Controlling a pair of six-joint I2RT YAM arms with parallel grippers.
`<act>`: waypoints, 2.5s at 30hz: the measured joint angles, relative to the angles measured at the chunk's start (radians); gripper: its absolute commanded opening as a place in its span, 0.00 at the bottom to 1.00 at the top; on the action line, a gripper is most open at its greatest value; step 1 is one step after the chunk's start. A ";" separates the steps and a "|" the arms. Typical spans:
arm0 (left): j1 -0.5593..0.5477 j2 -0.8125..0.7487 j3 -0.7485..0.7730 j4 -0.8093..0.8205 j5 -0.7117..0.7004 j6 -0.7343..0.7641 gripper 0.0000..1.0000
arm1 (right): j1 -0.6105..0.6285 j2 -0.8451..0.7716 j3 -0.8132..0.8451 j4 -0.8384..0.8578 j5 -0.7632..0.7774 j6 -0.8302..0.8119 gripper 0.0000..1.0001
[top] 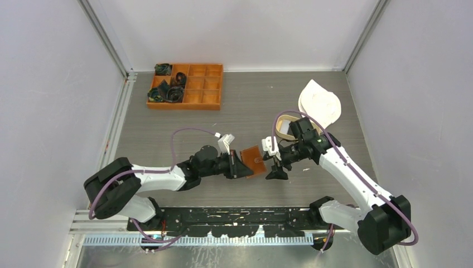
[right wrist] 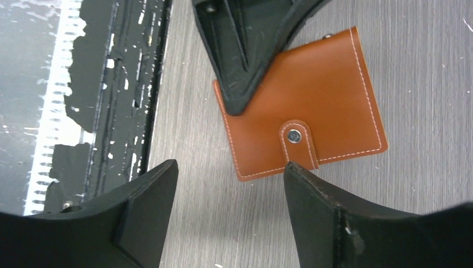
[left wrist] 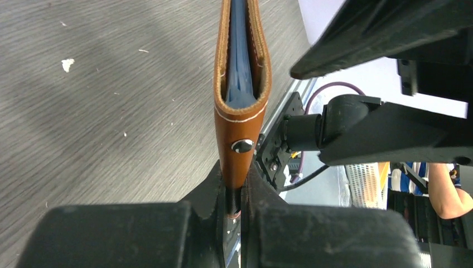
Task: Put the credit cards into the card holder
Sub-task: Turn over the card slot in the card holder.
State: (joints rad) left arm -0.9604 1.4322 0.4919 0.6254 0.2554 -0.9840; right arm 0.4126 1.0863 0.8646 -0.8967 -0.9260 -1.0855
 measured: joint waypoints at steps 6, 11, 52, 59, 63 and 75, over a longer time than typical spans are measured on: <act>-0.003 -0.005 0.030 -0.046 0.048 -0.001 0.00 | 0.000 -0.001 -0.050 0.102 0.043 0.057 0.64; -0.020 0.004 0.058 -0.056 0.064 -0.006 0.00 | 0.000 -0.019 -0.057 0.163 0.066 0.094 0.62; -0.047 0.069 0.057 0.029 0.053 -0.161 0.00 | 0.168 0.002 -0.111 0.295 0.327 0.130 0.01; -0.021 0.069 0.006 0.094 0.068 -0.155 0.03 | 0.135 0.000 -0.097 0.294 0.307 0.188 0.01; 0.016 0.068 -0.044 0.127 0.078 -0.129 0.33 | 0.060 -0.016 -0.082 0.281 0.225 0.231 0.01; 0.043 0.137 -0.090 0.058 -0.032 -0.045 0.49 | 0.031 0.197 -0.083 0.396 0.187 0.423 0.01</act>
State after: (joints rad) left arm -0.9176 1.5696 0.4015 0.6838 0.2234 -1.0294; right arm 0.4438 1.2831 0.7815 -0.5011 -0.7387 -0.6624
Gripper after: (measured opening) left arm 0.475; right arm 0.185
